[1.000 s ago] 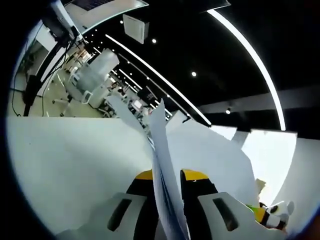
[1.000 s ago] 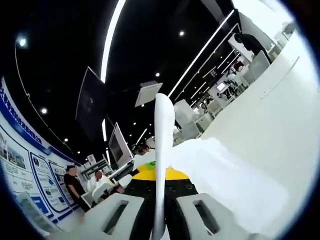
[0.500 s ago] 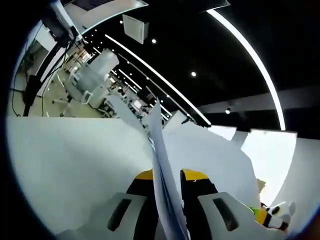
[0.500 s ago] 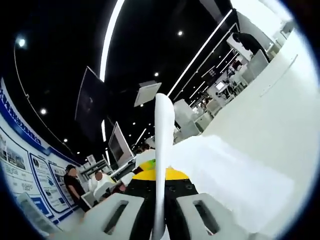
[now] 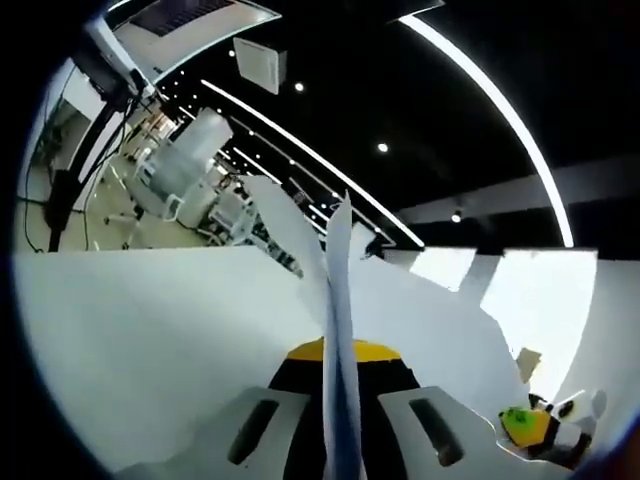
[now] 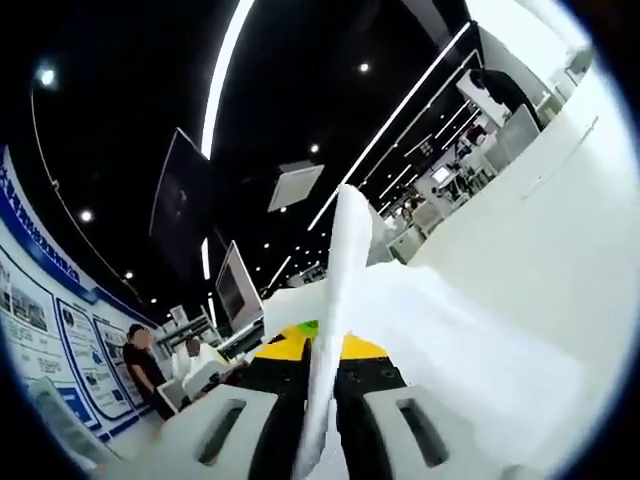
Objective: Organize the stack of printing papers by aligning and flattening the scattered papers on the table
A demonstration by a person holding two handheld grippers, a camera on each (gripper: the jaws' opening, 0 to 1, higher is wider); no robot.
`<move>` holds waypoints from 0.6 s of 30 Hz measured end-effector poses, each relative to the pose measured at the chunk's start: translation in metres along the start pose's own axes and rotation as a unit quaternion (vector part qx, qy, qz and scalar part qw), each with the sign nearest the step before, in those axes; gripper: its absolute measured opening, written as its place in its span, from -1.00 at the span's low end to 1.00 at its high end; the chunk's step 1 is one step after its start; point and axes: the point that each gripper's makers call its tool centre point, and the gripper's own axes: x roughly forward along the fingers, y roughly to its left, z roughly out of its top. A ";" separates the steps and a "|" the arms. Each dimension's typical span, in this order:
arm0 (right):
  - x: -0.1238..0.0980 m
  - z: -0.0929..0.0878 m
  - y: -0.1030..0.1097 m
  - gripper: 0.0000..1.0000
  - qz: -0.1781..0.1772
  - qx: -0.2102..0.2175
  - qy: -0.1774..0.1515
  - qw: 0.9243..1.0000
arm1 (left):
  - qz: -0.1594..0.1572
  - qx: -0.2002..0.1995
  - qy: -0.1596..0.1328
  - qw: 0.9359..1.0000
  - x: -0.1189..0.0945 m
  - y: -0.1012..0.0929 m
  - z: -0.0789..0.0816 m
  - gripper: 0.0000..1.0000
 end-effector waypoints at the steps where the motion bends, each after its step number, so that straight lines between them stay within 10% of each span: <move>1: -0.001 0.000 0.001 -0.80 0.001 -0.006 0.000 1.000 | 0.000 0.001 0.000 1.000 0.000 0.000 0.000 -0.87; 8: -0.013 0.023 -0.015 -0.37 -0.038 -0.059 -0.026 0.997 | 0.001 0.002 -0.002 1.000 0.000 0.001 0.001 -0.87; 18: -0.057 0.112 -0.030 -0.23 -0.087 -0.105 -0.133 0.982 | 0.003 0.007 -0.001 1.000 0.000 0.002 0.001 -0.88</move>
